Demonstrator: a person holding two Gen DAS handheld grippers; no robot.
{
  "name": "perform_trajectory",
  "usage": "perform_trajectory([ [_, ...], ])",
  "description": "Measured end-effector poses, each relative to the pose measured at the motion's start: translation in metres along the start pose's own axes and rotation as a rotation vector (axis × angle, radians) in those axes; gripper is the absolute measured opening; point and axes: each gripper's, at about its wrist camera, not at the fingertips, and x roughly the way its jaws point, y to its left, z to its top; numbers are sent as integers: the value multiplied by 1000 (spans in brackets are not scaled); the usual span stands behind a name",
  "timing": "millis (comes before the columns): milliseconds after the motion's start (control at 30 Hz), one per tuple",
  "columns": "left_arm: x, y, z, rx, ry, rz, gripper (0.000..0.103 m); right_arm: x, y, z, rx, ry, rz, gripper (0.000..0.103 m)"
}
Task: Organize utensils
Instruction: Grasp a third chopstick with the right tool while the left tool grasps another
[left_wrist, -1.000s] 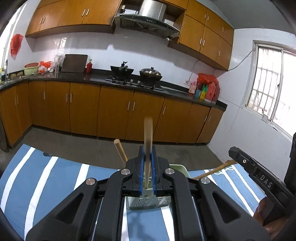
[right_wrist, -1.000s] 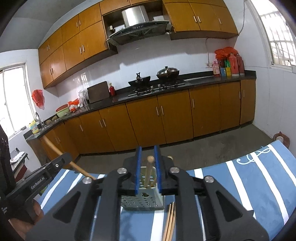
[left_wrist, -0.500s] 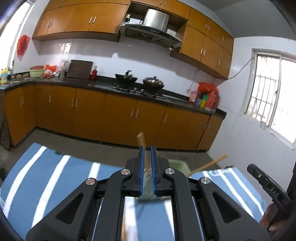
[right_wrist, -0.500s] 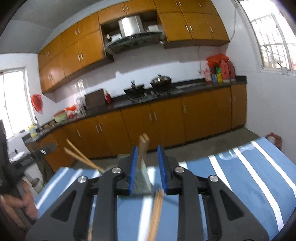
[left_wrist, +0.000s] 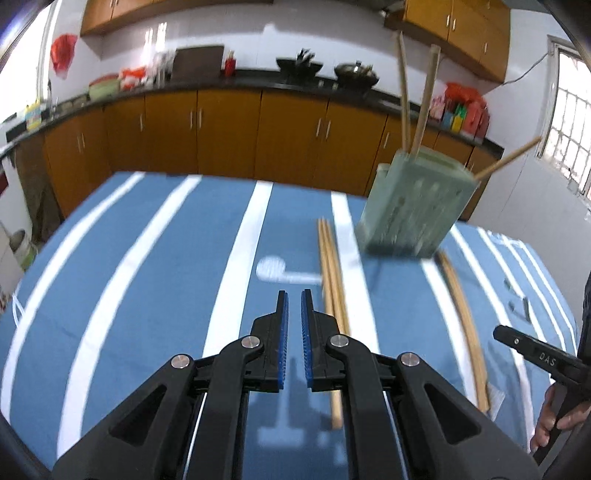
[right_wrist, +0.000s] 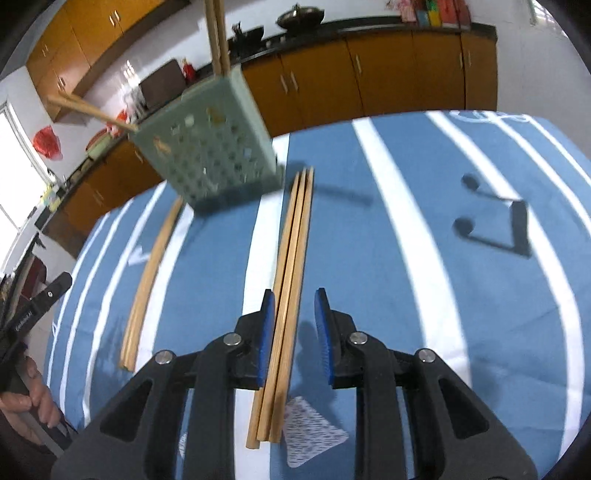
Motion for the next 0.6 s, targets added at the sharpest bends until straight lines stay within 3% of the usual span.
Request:
perform_trajectory([
  [333,15,-2,-18,-12,60,-8,8,22,5,-4,-43,46,-60,20],
  [433,19,-4,-20,-12,73,-13,8,24,4,-2,-52,48,-75,16],
  [467,20,-4,-20,-13,76,-14,8,24,3,-2,-55,46,-85,10],
  [600,24,-5,-24,-15,92,-19,8,24,2,-1,-67,34,-139,8],
])
